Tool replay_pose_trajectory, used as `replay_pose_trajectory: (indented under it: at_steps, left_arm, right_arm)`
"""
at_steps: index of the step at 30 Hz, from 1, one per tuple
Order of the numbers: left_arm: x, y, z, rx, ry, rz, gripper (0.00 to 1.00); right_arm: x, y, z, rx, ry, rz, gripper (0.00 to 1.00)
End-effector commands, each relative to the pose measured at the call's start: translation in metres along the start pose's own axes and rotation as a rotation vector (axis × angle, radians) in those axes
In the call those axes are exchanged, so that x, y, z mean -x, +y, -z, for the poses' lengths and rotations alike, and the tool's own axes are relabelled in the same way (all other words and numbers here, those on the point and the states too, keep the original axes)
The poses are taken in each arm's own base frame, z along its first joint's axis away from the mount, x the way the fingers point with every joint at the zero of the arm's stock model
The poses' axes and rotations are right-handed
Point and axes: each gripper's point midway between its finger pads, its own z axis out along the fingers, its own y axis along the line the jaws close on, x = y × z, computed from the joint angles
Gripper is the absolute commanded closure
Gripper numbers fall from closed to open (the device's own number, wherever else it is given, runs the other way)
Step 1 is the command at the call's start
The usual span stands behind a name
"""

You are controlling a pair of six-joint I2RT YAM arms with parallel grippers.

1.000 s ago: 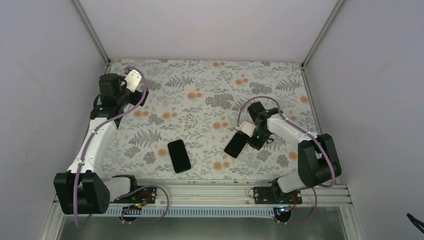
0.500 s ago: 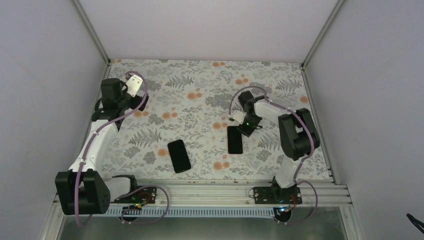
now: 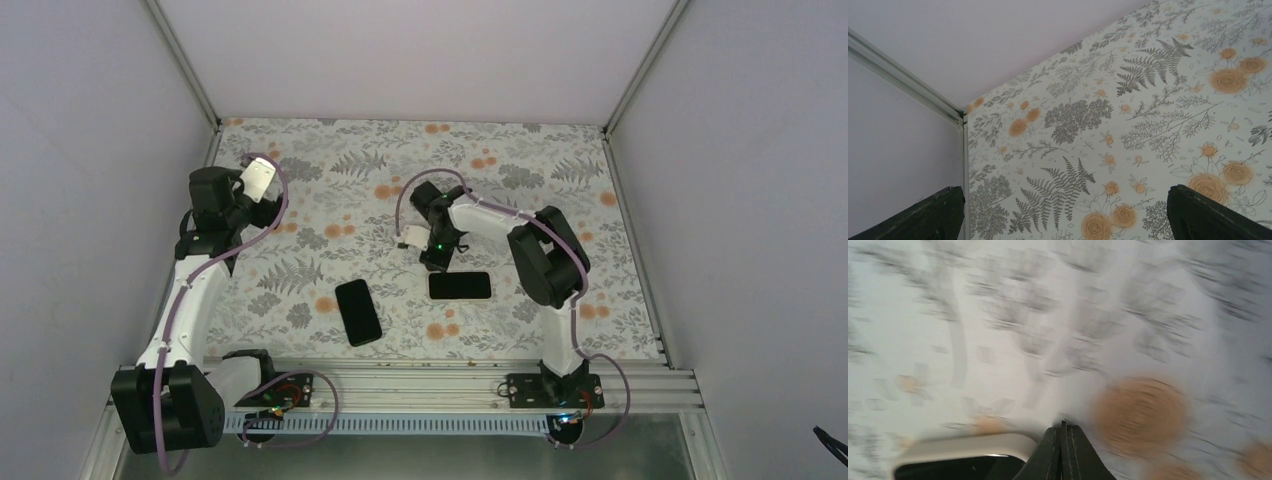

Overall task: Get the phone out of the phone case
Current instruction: Adjust the phone at the center of the board, then pick up the phone at the center of the board.

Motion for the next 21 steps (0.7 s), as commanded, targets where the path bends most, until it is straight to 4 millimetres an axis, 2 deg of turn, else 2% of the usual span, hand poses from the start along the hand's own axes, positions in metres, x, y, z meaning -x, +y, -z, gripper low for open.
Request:
replay_pose_trajectory:
  at_steps: [1,2,3,4,5,6,8,9,11,12,13,14,15,18,21]
  left_arm:
    - [-0.006,-0.002,0.000,-0.020,0.002,-0.019,0.00]
    - [-0.006,-0.002,-0.001,-0.021,0.001,-0.016,0.00]
    - [-0.003,-0.001,-0.002,-0.022,-0.004,-0.011,0.00]
    - [-0.002,0.000,-0.002,-0.022,-0.008,-0.003,0.00]
    - [0.001,0.001,-0.003,-0.024,-0.015,0.004,0.00]
    - [0.003,0.002,-0.004,-0.028,-0.018,0.010,0.00]
    - [0.007,0.002,-0.006,-0.038,-0.026,0.023,0.00]
    - [0.009,0.002,-0.006,-0.048,-0.030,0.028,0.00]
    - [0.012,0.000,-0.007,-0.064,-0.037,0.036,0.00]
    - [0.013,0.000,-0.007,-0.070,-0.040,0.041,0.00]
    - [0.014,-0.001,-0.007,-0.077,-0.047,0.043,0.00]
    - [0.015,-0.003,-0.008,-0.084,-0.050,0.044,0.00]
    - [0.015,-0.003,-0.008,-0.090,-0.054,0.047,0.00]
    - [0.018,-0.002,-0.008,-0.083,-0.068,0.058,0.00]
    - [0.020,-0.001,-0.008,-0.082,-0.068,0.067,0.00]
  right_arm:
    - [-0.010,0.038,0.012,0.093,-0.050,0.041,0.96]
    - [-0.010,0.031,0.017,0.034,-0.073,0.035,0.93]
    - [-0.008,0.018,0.026,-0.047,-0.113,0.018,0.83]
    - [-0.006,0.008,0.038,-0.102,-0.160,-0.002,0.77]
    - [-0.005,0.004,0.050,-0.121,-0.204,-0.008,0.71]
    - [-0.005,0.003,0.063,-0.123,-0.245,-0.006,0.60]
    - [-0.012,0.010,0.077,-0.124,-0.270,0.031,0.46]
    - [-0.021,0.018,0.083,-0.122,-0.265,0.068,0.43]
    - [-0.040,0.030,0.081,-0.110,-0.218,0.138,0.36]
    - [-0.052,0.035,0.080,-0.121,-0.199,0.177,0.28]
    - [-0.064,0.040,0.076,-0.125,-0.178,0.224,0.13]
    - [-0.073,0.045,0.074,-0.135,-0.171,0.286,0.02]
    - [-0.079,0.049,0.073,-0.142,-0.172,0.336,0.00]
    - [-0.080,0.064,0.085,-0.140,-0.250,0.480,0.00]
    - [-0.072,0.061,0.094,-0.184,-0.287,0.529,0.00]
